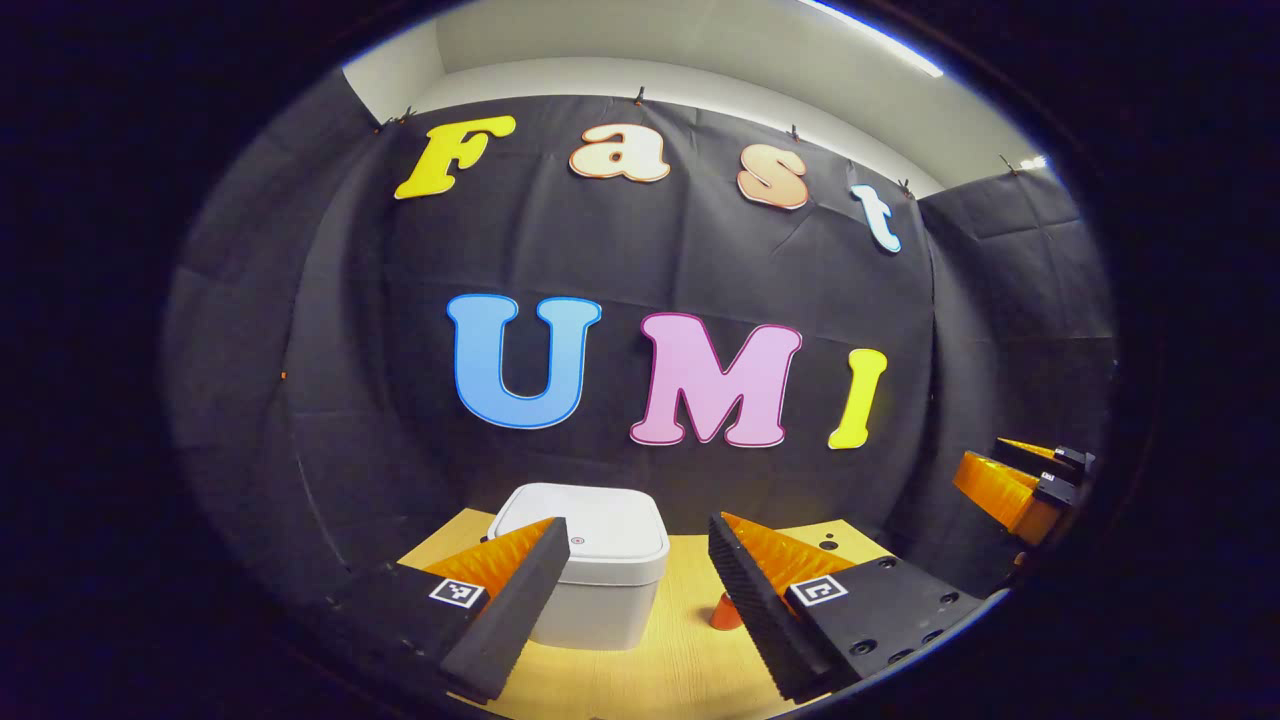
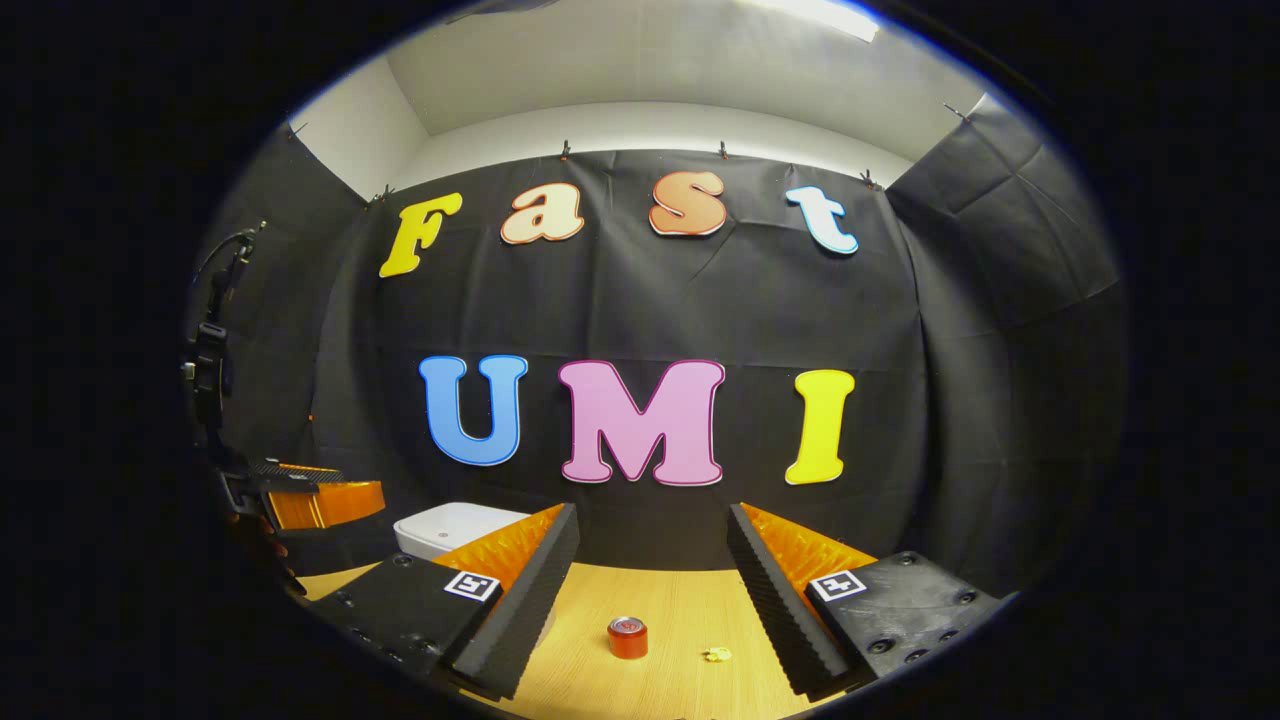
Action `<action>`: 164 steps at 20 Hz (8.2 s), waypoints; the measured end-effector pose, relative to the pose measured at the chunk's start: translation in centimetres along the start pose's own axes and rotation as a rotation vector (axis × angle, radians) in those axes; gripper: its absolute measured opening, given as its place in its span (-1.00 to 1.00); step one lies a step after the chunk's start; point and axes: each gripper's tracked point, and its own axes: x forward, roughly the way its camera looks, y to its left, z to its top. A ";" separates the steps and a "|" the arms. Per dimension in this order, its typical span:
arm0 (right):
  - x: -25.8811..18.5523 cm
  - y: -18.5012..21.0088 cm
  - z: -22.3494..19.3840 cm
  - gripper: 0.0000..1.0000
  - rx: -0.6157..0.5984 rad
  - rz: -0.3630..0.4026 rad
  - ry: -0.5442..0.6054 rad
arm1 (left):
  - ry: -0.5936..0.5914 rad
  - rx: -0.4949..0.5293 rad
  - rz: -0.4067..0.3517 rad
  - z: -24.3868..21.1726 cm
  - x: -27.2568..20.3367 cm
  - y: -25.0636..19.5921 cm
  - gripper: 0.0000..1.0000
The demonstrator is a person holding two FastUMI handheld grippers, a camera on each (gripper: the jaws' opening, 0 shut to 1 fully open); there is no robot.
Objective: Press the lid of the desktop garbage bin to open it, pick up the crumpled paper on the desktop and throw it into the bin, then pick up the pop can on the desktop and drop it into the bin, and finally close the garbage bin lid.
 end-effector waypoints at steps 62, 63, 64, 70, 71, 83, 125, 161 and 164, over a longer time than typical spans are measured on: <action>-1.8 -2.8 -6.6 0.92 -0.070 -0.003 0.192 | -0.056 0.061 -0.155 2.6 1.0 -5.4 0.10; -1.7 -2.9 -7.5 0.92 -0.086 0.000 0.213 | -0.055 0.052 -0.152 2.1 0.9 -5.5 0.49; -1.6 -3.2 -8.4 0.93 -0.100 0.003 0.241 | -0.051 0.048 -0.147 2.0 0.0 -5.3 0.71; 0.3 -4.3 -16.0 0.93 -0.180 0.069 0.458 | -0.009 0.087 -0.128 -0.7 -0.9 -5.7 0.90; 0.8 -4.6 -17.3 0.94 -0.200 0.079 0.495 | 0.000 0.089 -0.131 -1.2 -1.1 -5.9 0.90; 8.0 -9.3 -33.5 0.95 -0.195 0.091 0.877 | 0.184 0.108 -0.022 -8.9 0.6 -5.3 0.92; 17.8 -4.3 -21.2 -0.12 -0.035 0.077 0.641 | 0.205 0.086 0.053 -9.6 1.8 1.8 0.91; 22.8 13.7 -14.9 0.94 -0.133 0.315 0.460 | 0.274 -0.030 -0.108 -18.1 1.9 3.5 0.90; 23.1 8.2 -14.2 0.94 -0.132 0.238 0.449 | 0.280 -0.011 -0.188 -19.8 3.9 -0.3 0.90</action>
